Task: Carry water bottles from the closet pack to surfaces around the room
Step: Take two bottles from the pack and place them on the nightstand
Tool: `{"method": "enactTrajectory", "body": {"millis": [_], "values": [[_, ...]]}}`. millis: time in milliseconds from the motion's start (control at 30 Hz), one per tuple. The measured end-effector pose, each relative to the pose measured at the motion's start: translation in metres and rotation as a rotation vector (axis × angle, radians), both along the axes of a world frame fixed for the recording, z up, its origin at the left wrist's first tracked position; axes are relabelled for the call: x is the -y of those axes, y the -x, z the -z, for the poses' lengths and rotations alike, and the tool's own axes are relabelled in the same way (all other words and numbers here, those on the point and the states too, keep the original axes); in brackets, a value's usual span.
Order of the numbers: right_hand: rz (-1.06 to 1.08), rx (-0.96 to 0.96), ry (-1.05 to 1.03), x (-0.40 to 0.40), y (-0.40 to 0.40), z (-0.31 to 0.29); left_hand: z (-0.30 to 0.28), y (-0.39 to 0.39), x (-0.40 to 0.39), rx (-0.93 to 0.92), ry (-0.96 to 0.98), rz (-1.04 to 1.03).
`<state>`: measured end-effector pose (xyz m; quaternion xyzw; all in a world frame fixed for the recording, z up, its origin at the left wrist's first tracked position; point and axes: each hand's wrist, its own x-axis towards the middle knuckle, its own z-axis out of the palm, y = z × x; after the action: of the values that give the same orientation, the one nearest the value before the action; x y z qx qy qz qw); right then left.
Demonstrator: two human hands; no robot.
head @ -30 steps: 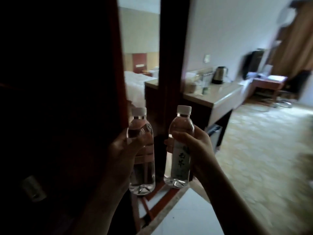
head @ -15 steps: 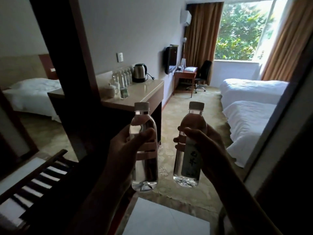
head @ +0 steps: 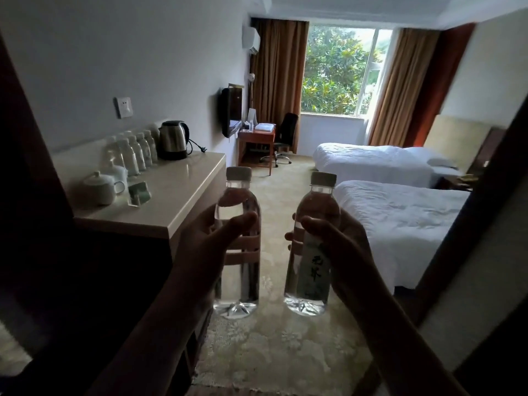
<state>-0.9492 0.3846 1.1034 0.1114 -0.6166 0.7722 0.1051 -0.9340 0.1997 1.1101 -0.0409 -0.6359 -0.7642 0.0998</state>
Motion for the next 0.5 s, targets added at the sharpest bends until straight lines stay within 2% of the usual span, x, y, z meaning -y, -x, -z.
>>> {"method": "enactTrajectory", "body": {"millis": [300,500], "values": [[0.146,-0.023,0.005,-0.038,0.158,0.006,0.003,0.182,-0.041,0.003,0.026,0.175],[0.218,-0.062,-0.01,-0.099,0.3,0.014,0.011,0.334,-0.102,0.004,0.049,0.187]]}}
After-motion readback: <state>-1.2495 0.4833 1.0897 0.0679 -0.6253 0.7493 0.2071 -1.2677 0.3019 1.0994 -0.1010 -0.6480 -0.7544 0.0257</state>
